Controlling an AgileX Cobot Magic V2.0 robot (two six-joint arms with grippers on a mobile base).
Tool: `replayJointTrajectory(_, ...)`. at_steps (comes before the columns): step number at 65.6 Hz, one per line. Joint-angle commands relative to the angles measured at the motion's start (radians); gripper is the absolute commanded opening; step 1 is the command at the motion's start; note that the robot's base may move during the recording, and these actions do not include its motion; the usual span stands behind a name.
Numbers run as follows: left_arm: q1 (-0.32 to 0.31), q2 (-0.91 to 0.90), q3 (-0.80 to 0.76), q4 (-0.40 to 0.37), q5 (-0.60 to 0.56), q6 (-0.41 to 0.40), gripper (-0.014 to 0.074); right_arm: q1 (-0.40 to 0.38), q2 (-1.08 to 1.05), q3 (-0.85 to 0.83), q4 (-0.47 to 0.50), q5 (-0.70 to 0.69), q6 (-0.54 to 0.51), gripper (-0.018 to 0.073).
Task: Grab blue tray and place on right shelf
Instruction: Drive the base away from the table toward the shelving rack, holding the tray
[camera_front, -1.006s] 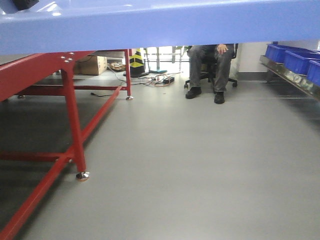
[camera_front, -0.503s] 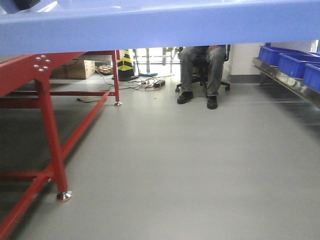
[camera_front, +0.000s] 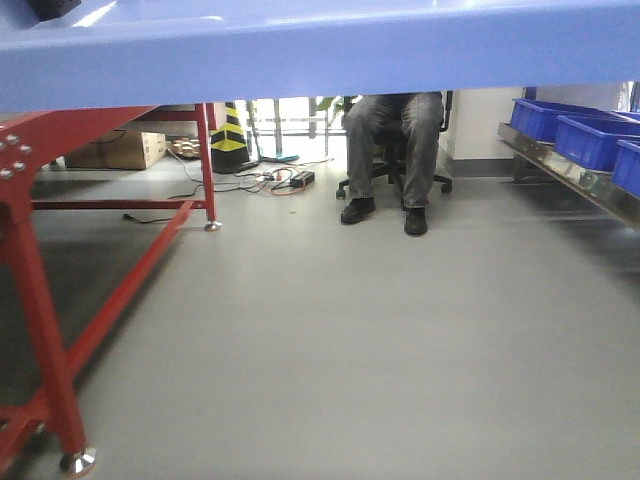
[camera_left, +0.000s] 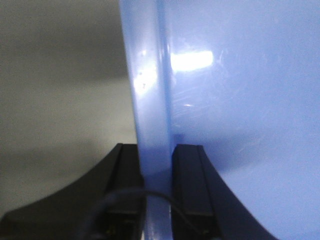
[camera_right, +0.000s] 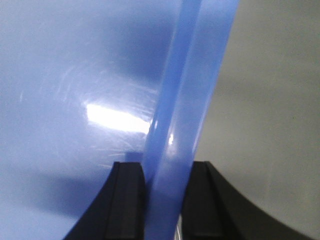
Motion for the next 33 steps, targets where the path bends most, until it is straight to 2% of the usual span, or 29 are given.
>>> replayJointTrajectory(1,-0.014,-0.032,-0.027,-0.044,0.100,0.033,-0.0039,0.004,-0.028,-0.025,-0.015,-0.073,-0.032,0.0056)
replayJointTrajectory(33,-0.014,-0.032,-0.027,-0.044,0.100,0.033,-0.0039,0.004,-0.028,-0.025,-0.015,-0.073,-0.032,0.0056)
